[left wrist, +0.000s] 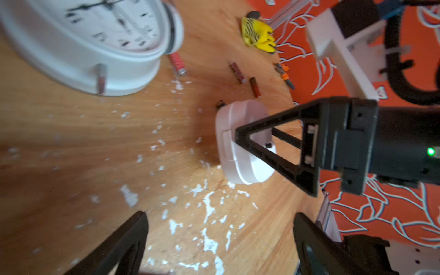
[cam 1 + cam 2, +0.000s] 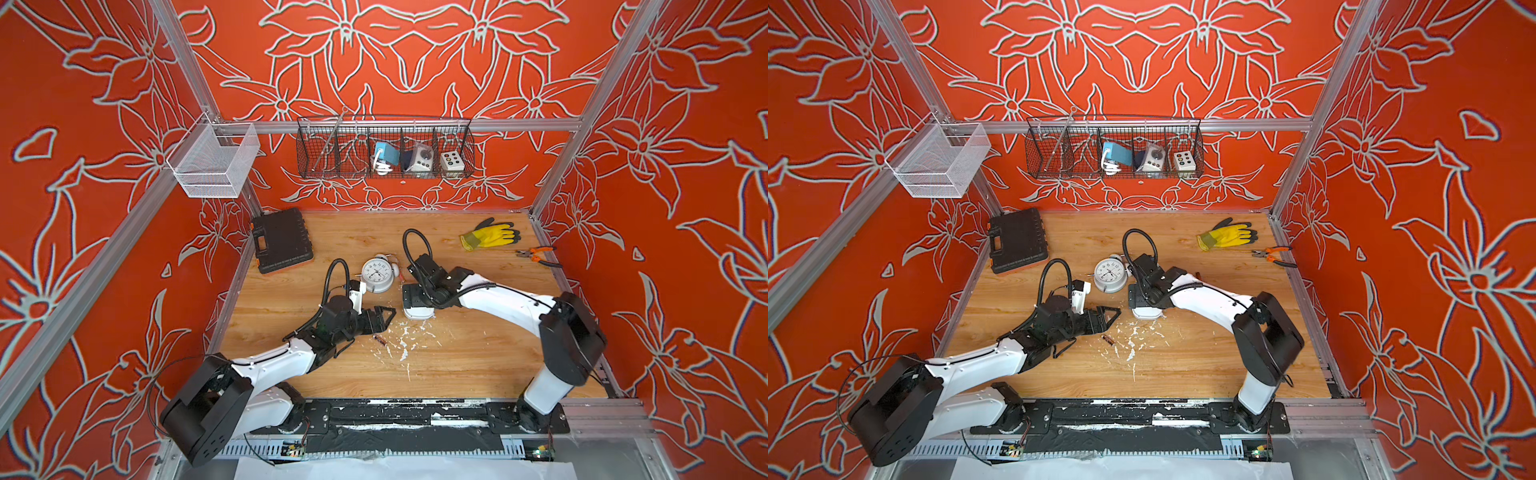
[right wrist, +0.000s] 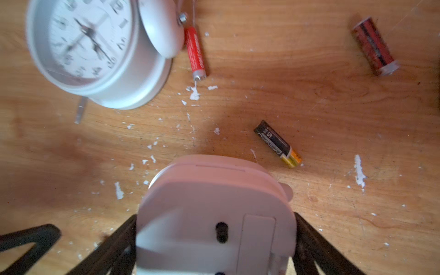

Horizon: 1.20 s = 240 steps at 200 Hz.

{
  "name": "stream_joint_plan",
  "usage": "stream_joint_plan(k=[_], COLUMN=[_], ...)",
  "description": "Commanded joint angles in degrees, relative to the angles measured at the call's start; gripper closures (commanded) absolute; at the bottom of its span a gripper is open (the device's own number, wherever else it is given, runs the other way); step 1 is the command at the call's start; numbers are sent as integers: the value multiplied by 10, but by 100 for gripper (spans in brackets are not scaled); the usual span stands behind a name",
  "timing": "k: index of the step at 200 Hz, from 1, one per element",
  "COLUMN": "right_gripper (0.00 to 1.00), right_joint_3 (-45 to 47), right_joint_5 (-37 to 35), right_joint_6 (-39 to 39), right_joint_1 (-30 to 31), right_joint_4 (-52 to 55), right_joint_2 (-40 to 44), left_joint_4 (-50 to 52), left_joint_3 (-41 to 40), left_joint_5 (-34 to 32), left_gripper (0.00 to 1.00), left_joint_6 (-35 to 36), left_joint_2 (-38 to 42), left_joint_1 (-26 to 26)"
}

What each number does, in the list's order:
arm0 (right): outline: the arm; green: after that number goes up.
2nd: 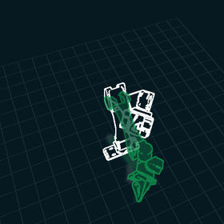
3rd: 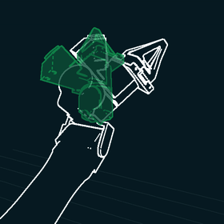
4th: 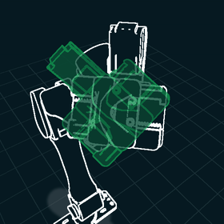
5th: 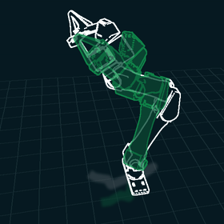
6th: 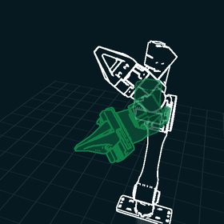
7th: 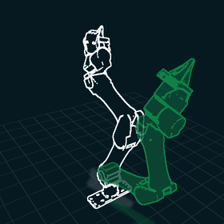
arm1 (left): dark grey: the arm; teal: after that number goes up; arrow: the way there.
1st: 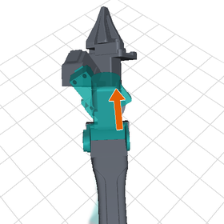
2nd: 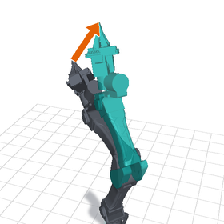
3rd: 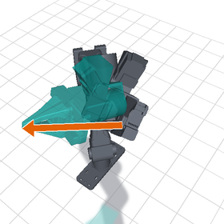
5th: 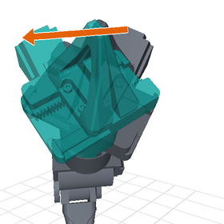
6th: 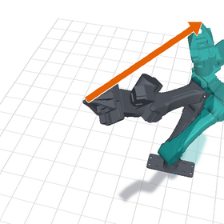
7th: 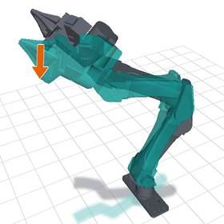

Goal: Insert the battery into the alarm
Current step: Adjust the alarm at the center of the board.

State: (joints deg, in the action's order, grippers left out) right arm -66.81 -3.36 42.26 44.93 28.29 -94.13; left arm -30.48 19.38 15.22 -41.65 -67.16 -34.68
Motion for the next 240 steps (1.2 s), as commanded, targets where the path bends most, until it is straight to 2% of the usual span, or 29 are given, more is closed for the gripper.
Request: stream_joint_plan(k=[1, 38, 139, 171, 240], right_gripper=[17, 18, 19, 19, 19], right_joint_3=[30, 79, 112, 113, 119], right_joint_5=[18, 60, 96, 100, 113], right_joint_6=[40, 81, 90, 86, 81], right_joint_1=[-11, -30, -37, -37, -38], right_joint_4=[-59, -116, -150, -150, -160], right_joint_2=[44, 93, 133, 138, 142], left_joint_4=[-92, -151, -166, -160, -143], left_joint_3=[-7, 0, 75, 87, 108], left_joint_5=[-22, -34, 7, 5, 2], left_gripper=[10, 14, 32, 41, 43], left_joint_6=[-7, -31, -49, -51, -52], left_joint_2=[8, -25, -128, -145, -170], left_joint_1=[-27, -53, -60, -60, -59])
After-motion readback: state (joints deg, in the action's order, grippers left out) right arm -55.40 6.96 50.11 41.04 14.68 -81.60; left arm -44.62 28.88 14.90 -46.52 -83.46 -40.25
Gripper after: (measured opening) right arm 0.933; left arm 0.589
